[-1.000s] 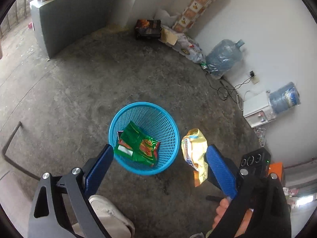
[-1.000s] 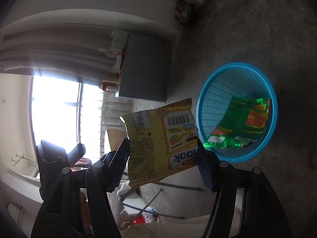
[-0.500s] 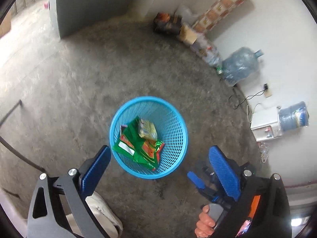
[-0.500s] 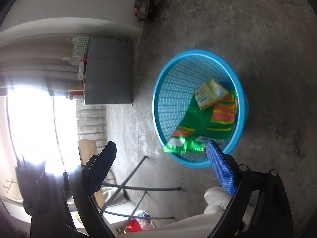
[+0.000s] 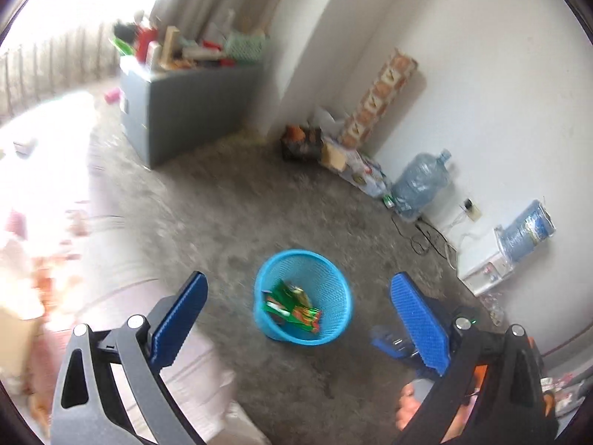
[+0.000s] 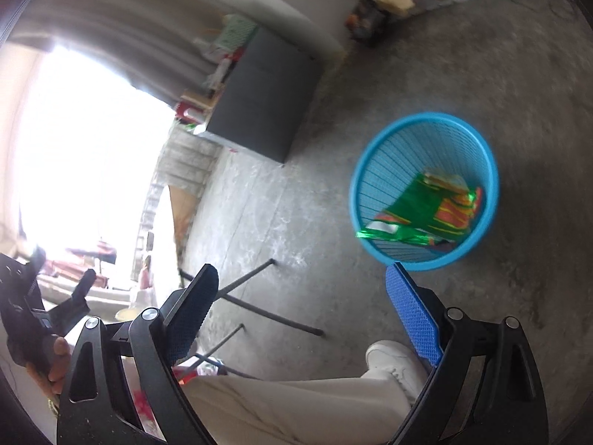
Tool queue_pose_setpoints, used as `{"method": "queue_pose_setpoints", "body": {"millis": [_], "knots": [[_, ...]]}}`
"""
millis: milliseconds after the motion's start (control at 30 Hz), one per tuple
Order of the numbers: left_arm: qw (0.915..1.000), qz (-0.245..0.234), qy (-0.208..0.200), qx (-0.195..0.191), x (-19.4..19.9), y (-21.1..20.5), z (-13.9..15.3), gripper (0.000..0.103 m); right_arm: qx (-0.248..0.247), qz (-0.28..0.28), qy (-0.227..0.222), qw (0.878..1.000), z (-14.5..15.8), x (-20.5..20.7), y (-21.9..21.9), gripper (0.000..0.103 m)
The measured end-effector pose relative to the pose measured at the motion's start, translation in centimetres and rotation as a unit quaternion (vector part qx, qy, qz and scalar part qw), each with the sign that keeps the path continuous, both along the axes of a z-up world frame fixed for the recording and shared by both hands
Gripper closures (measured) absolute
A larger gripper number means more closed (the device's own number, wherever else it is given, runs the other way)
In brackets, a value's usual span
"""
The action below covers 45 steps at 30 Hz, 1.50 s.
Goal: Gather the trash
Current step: 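Move the right gripper back to the clear plastic bag on the table, then close the right gripper on the clear pink-printed plastic bag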
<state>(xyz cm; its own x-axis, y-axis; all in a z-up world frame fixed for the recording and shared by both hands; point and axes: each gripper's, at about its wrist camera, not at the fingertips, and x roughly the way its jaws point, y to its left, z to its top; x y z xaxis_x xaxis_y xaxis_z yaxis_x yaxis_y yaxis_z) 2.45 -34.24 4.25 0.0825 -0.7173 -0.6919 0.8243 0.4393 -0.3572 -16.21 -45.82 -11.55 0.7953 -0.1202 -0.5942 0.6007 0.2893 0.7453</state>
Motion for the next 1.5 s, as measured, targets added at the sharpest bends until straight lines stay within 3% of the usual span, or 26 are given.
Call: {"method": "queue_pose_setpoints", "body": {"millis": [167, 300, 467, 600, 800, 900, 1000, 1133, 1233, 1267, 1300, 1500], "knots": [[0.9979, 0.052, -0.037, 0.005, 1.5, 7.4, 1.6, 0.006, -0.030, 0.043, -0.011, 0.999, 2.8, 1.9, 1.4, 0.016], [0.9940, 0.103, -0.038, 0.009, 3.2, 13.6, 2.4, 0.006, -0.043, 0.071, -0.023, 0.996, 4.1, 3.4, 2.5, 0.016], [0.9824, 0.186, -0.008, -0.009, 4.9, 21.0, 1.8, 0.006, -0.048, 0.128, -0.039, 0.990, 5.8, 7.3, 4.2, 0.020], [0.9719, 0.233, 0.021, -0.027, 5.9, 24.7, 0.5, 0.006, -0.040, 0.197, -0.068, 0.977, 7.3, 11.6, 6.6, 0.022], [0.9656, 0.257, 0.022, -0.029, 7.2, 26.8, -0.3, 0.006, 0.005, 0.316, -0.065, 0.946, 7.1, 19.6, 12.9, 0.033], [0.9657, 0.257, 0.020, -0.031, 7.4, 26.9, -0.5, 0.006, 0.008, 0.354, -0.038, 0.934, 6.5, 22.8, 15.7, 0.039], [0.9666, 0.254, 0.013, -0.029, 7.5, 26.8, -0.6, 0.006, -0.003, 0.363, 0.004, 0.932, 5.5, 25.3, 17.0, 0.047], [0.9674, 0.252, 0.004, -0.022, 7.5, 26.7, -0.9, 0.006, -0.006, 0.371, 0.027, 0.928, 4.6, 27.2, 18.1, 0.062], [0.9673, 0.253, -0.001, -0.016, 7.5, 26.7, -1.2, 0.006, -0.014, 0.372, 0.039, 0.927, 4.4, 27.9, 18.4, 0.080], [0.9674, 0.253, -0.001, -0.015, 7.4, 26.7, -1.2, 0.006, -0.009, 0.373, 0.040, 0.927, 4.2, 28.0, 18.3, 0.092], [0.9675, 0.252, -0.001, -0.014, 7.4, 26.6, -1.2, 0.006, -0.003, 0.373, 0.040, 0.927, 4.2, 27.8, 18.1, 0.098], [0.9689, 0.247, -0.013, -0.004, 7.5, 25.7, -1.4, 0.006, 0.007, 0.348, 0.028, 0.937, 5.2, 24.9, 16.6, 0.103]]}}
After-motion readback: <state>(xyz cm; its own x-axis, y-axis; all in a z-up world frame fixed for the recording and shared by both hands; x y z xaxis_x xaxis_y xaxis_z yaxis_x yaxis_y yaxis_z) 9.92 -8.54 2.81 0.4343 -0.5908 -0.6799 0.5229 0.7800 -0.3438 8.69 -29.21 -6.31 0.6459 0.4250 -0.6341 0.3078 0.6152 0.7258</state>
